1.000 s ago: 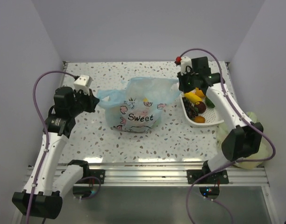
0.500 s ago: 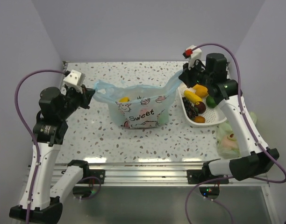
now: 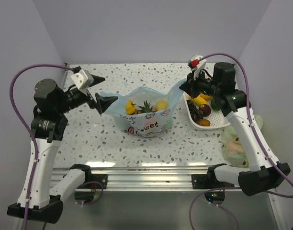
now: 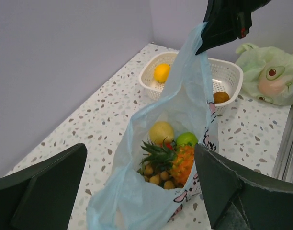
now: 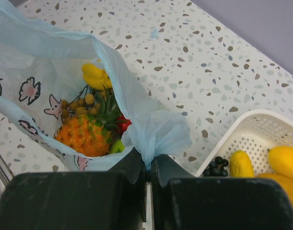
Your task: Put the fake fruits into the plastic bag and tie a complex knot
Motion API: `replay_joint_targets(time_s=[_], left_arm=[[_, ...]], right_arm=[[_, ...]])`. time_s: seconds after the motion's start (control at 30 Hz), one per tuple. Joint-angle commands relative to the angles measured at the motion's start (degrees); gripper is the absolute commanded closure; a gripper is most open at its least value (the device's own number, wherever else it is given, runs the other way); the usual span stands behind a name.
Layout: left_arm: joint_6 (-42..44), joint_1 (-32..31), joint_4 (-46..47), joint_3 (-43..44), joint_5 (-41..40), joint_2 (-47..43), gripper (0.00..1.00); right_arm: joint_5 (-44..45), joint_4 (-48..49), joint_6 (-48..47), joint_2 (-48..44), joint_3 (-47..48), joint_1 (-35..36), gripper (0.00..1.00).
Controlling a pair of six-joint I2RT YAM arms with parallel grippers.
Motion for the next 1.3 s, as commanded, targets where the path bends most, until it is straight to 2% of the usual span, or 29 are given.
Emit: replay_joint_targets(time_s=[0.0, 0.07, 0.1, 0.17, 0.3, 0.43, 0.57, 0.73, 0.97, 1.1, 1.2, 1.23, 1.27], left_arm=[[0.2, -3.8, 7.6, 3.6, 0.8, 5.6, 0.00], [4.7, -9.1, 5.6, 6.6, -6.8, 10.3, 0.00], [6.4, -15.0, 4.9, 7.5, -9.4, 11.7, 0.00], [7.6, -19.2, 5.6, 8.9, -13.5, 16.2, 0.00], [5.7, -25.6, 8.7, 11.0, -15.0, 24.0, 0.00], [4.5, -28.2, 14.9, 11.2, -14.8, 29.6, 0.00], [-0.4, -28.9, 19.9, 13.7, -9.6, 36.3, 0.00], [-3.5, -30.9, 22.8, 16.8, -5.5, 41.6, 0.00], [-5.4, -33.1, 26.2, 16.7, 0.3, 46.3, 0.00], [-5.1, -34.6, 27.5, 14.9, -0.6, 47.2, 0.00], [-5.3, -34.9, 29.5, 13.2, -4.5, 47.6, 0.00], [-5.0, -34.9, 29.5, 13.0, -5.7, 47.8, 0.03], [-4.4, -34.9, 29.6, 12.7, -7.7, 47.9, 0.15]], right_arm=[[-2.9, 3.8, 1.0, -1.8, 1.4, 0.0, 1.00], [-3.2, 4.4, 1.8, -1.9, 1.4, -0.1, 1.00], [-3.3, 4.5, 2.0, -1.8, 1.4, 0.0, 1.00], [-2.8, 4.6, 2.5, -1.5, 1.5, -0.1, 1.00], [-3.2, 4.7, 3.4, -1.5, 1.0, 0.1, 1.00], [-3.0, 5.3, 4.1, -1.7, 0.9, 0.0, 1.00], [-2.9, 5.2, 4.0, -1.7, 0.9, -0.1, 1.00], [-3.5, 5.7, 4.3, -1.5, 0.9, 0.0, 1.00], [-3.0, 6.4, 4.3, -0.9, 1.0, 0.1, 1.00], [-2.8, 7.0, 4.8, -0.6, 1.3, 0.1, 1.00], [-3.7, 7.1, 5.4, -0.6, 1.6, 0.0, 1.00], [-3.8, 7.3, 5.7, -0.6, 1.6, 0.0, 1.00], [-4.1, 7.1, 5.8, -0.6, 1.7, 0.0, 1.00]])
